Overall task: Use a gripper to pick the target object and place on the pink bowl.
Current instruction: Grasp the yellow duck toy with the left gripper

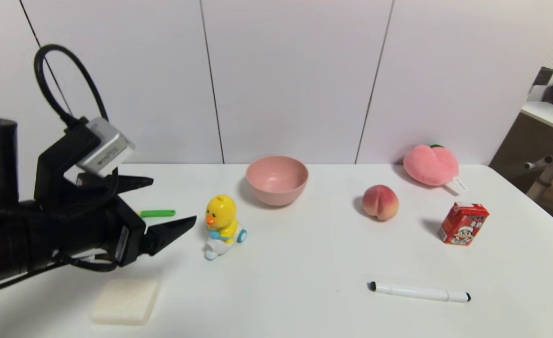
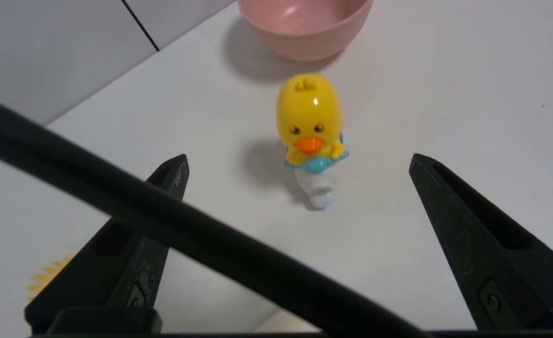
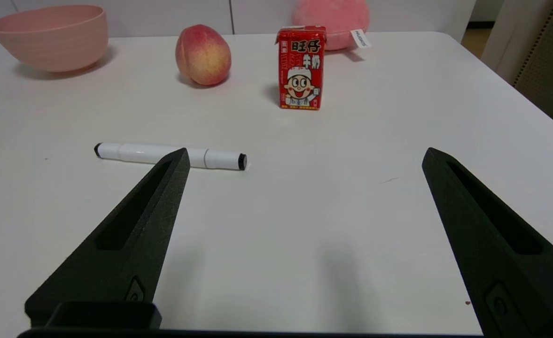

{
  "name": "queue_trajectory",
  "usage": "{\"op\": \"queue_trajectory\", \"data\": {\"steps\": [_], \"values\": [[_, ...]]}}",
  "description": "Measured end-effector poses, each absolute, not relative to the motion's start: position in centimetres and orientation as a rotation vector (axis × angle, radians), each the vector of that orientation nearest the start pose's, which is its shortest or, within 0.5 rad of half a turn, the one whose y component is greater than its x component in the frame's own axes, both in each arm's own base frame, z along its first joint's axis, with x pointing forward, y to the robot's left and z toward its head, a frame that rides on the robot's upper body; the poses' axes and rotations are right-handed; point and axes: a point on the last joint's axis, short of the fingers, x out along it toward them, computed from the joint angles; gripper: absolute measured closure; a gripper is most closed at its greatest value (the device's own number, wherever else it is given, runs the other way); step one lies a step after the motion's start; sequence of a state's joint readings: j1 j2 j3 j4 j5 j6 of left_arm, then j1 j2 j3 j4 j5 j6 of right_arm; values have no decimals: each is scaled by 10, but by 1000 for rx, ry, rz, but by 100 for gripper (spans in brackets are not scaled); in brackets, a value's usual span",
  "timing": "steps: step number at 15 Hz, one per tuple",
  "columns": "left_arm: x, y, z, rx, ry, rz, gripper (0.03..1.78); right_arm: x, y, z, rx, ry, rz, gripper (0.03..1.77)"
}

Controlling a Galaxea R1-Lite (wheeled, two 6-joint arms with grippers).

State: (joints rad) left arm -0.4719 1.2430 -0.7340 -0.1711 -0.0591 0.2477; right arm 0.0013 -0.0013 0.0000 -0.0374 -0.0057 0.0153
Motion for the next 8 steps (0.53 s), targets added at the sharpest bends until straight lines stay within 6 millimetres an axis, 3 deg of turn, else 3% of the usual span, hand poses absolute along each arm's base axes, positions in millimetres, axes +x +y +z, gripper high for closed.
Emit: {"op": "queue_trajectory", "data": {"steps": [5,8], "values": [[208,-109,286,393,372,-604,12,-23,0,79,15,-39,-5,9],[232,-122,296,457,510,-651,12,-23,0,79,15,-39,-5,9]]}}
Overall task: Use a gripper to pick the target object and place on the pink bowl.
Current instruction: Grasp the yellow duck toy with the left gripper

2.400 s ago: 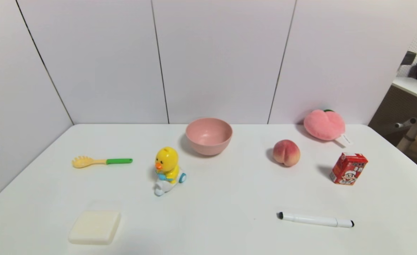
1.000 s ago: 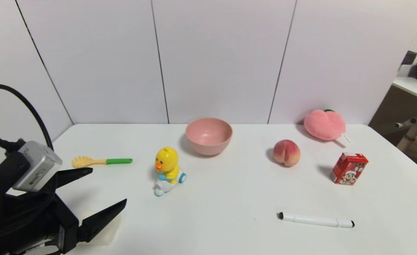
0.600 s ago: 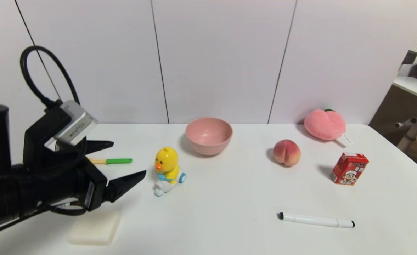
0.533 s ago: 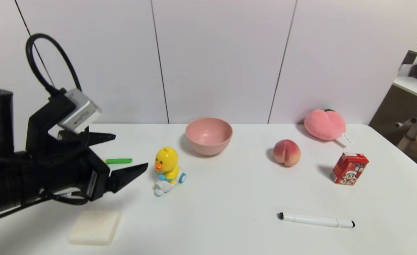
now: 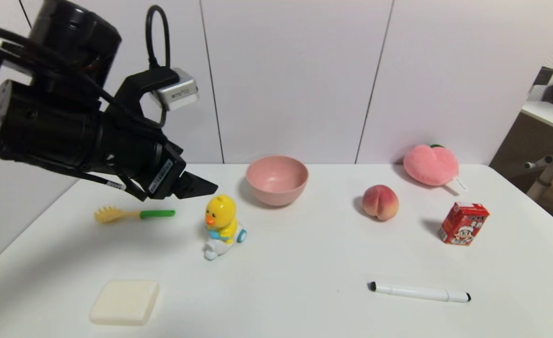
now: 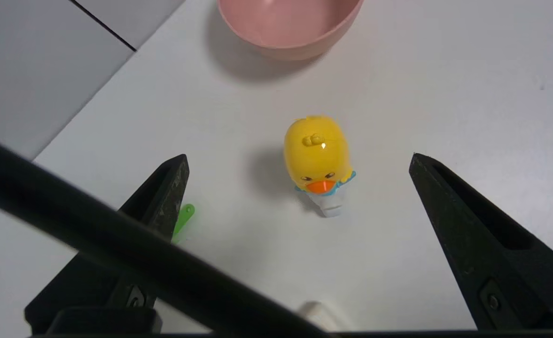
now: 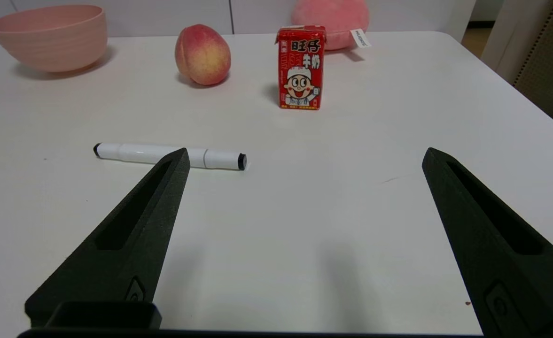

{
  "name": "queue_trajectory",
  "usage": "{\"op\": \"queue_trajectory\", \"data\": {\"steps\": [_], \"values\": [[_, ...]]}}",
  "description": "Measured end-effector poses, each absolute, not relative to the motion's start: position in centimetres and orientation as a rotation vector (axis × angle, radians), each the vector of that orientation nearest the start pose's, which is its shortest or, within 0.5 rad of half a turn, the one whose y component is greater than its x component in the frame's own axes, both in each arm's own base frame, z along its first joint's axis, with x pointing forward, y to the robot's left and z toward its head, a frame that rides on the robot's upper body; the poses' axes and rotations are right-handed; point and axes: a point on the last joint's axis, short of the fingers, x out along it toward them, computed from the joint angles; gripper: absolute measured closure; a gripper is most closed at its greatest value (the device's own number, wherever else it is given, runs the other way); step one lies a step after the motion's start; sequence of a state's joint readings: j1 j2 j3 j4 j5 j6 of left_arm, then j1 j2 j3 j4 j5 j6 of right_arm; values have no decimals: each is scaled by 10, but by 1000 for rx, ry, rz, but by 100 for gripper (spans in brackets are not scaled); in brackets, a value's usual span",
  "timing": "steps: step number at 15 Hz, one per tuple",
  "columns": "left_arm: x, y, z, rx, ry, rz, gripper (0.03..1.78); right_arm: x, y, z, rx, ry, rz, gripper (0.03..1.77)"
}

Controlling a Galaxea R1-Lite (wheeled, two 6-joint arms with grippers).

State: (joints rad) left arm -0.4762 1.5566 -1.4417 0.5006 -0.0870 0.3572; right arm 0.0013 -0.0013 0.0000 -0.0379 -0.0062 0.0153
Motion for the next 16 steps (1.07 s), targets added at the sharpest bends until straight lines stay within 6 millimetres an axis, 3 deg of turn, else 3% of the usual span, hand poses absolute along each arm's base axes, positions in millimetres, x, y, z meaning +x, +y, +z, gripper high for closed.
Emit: {"op": "queue_trajectory", "data": {"steps": [4,9,16], "values": [[256,-134,299,537,673,-710,12,-23,0,79,15,-39,-5,9],[293,-156,274,557,832,-761,12,-23,0,79,15,-39,-5,9],[313,-165,245,541,1004,-690,12,-23,0,79,15,-39,-5,9]]}}
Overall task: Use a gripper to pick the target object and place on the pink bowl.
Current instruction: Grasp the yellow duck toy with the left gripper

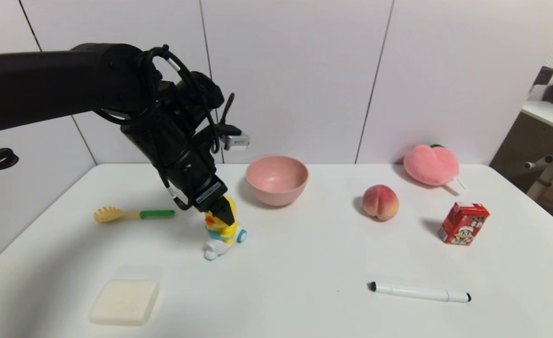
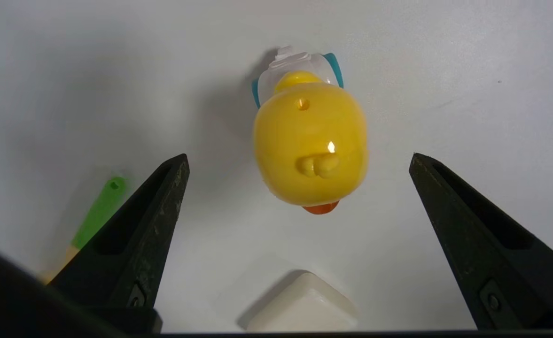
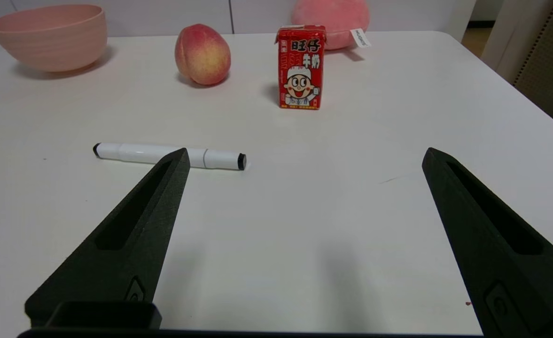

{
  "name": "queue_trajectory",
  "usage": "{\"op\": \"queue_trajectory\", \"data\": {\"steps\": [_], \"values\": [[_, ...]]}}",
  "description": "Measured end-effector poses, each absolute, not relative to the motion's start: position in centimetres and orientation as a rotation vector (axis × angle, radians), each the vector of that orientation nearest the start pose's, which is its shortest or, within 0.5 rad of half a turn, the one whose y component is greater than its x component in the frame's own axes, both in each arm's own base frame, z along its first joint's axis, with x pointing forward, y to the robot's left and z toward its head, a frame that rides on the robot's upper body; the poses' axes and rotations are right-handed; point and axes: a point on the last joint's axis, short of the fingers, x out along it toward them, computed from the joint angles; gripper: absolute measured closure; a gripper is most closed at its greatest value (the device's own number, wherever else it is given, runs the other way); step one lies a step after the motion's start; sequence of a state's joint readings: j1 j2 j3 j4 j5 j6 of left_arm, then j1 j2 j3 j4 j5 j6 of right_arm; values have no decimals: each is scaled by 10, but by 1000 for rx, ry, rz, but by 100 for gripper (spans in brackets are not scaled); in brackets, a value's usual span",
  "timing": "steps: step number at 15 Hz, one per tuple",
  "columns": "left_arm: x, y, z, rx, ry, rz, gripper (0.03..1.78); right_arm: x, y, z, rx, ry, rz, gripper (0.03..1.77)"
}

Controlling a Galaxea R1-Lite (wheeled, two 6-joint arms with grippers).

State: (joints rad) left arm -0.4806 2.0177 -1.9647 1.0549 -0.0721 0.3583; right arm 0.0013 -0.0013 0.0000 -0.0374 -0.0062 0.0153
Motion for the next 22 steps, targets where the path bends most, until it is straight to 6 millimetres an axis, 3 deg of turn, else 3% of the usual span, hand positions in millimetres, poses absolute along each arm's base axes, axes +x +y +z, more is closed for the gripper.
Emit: {"op": "queue_trajectory", "data": {"steps": [12,22], "values": [[326,-182,229,536,1003,-571,12,-23,0,79,15,-39,-5,9],[313,-200,229,477,1029,-469,12,-23,0,79,15,-39,-5,9]]}}
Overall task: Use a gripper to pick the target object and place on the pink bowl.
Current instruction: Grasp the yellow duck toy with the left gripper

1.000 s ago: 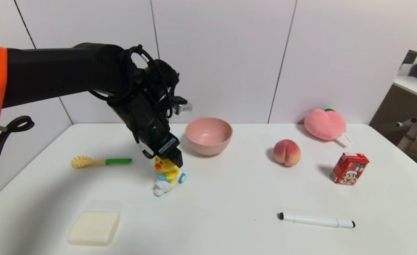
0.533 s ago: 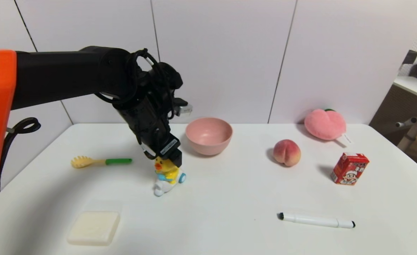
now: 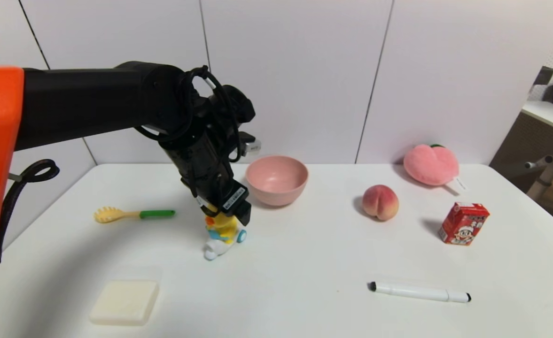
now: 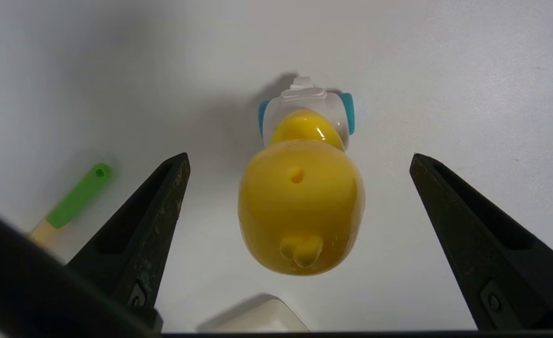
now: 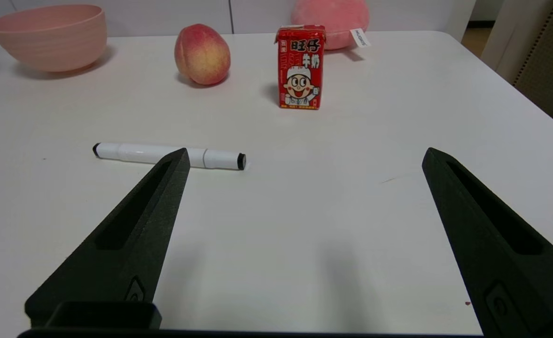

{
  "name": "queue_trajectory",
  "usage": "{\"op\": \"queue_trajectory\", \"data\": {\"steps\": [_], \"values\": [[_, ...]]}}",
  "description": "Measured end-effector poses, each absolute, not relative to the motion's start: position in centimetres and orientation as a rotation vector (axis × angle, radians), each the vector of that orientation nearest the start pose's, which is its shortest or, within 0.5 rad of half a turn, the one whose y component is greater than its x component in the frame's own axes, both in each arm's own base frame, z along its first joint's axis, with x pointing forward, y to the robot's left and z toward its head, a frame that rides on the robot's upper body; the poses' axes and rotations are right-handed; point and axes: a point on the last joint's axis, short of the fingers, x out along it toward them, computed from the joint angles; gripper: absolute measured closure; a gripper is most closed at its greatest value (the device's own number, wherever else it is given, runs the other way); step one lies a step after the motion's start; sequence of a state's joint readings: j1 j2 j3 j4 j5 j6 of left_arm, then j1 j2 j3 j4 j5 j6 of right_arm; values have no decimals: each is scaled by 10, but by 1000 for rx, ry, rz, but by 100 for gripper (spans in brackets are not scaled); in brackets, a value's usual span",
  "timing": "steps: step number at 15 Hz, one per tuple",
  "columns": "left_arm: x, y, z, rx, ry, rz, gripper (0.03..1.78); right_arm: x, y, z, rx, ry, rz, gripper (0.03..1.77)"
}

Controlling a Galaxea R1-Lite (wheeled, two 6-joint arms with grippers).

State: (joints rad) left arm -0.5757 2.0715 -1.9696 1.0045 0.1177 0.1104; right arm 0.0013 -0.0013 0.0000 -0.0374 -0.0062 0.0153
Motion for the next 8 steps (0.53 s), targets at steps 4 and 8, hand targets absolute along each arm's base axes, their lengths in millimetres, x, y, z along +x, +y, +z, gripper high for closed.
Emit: {"op": "queue_trajectory", "data": {"steps": [4,8], "values": [[307,-202,228,468,1063,-462,12,-23,0,79,16,-39,-5,9],[305,-201,227,474,1089,-455,12,-23,0,79,15,-39,-4,9]]}}
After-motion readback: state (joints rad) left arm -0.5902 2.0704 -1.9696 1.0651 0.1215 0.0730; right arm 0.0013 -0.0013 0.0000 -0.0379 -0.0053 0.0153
